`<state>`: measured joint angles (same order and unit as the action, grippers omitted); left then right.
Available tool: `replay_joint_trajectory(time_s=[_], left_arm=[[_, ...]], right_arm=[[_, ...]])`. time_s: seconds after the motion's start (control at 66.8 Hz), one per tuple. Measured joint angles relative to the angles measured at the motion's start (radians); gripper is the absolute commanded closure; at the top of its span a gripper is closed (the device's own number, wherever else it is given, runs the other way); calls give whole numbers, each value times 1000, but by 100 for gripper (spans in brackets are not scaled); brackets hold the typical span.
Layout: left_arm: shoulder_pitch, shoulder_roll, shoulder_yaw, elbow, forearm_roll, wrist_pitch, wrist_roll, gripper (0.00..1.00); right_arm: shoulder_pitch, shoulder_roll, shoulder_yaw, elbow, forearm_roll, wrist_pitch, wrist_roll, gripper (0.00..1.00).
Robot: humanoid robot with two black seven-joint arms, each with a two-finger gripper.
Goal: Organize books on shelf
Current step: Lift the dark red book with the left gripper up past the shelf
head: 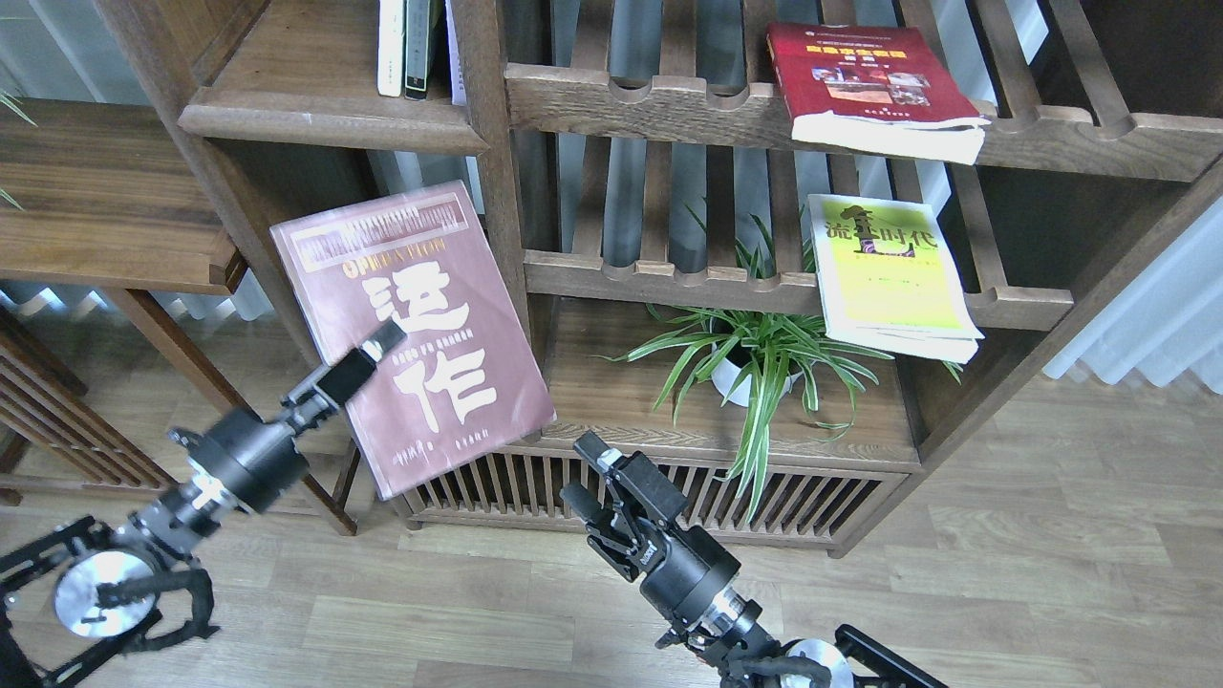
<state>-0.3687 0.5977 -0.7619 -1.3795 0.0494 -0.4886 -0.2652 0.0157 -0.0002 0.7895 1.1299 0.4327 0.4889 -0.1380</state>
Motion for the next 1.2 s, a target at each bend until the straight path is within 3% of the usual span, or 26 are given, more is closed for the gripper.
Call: replay_joint_trajectory(time_s=[0.404,0.614,0.974,1.199], left_arm=[[9,12,-287,-1,203,0,15,100],[24,-21,-466,1,219,0,85,100],[26,-349,-691,23,353,0,256,100],[4,-482,-790,60,461,0,274,100]], right_arm=[[-2,0,5,-17,-17,0,-2,2],[-3,0,37,-47,-55,0,-3,2],[-2,0,46,-55,-64,0,-3,2],[-12,0,47,-56,-66,0,-3,2]])
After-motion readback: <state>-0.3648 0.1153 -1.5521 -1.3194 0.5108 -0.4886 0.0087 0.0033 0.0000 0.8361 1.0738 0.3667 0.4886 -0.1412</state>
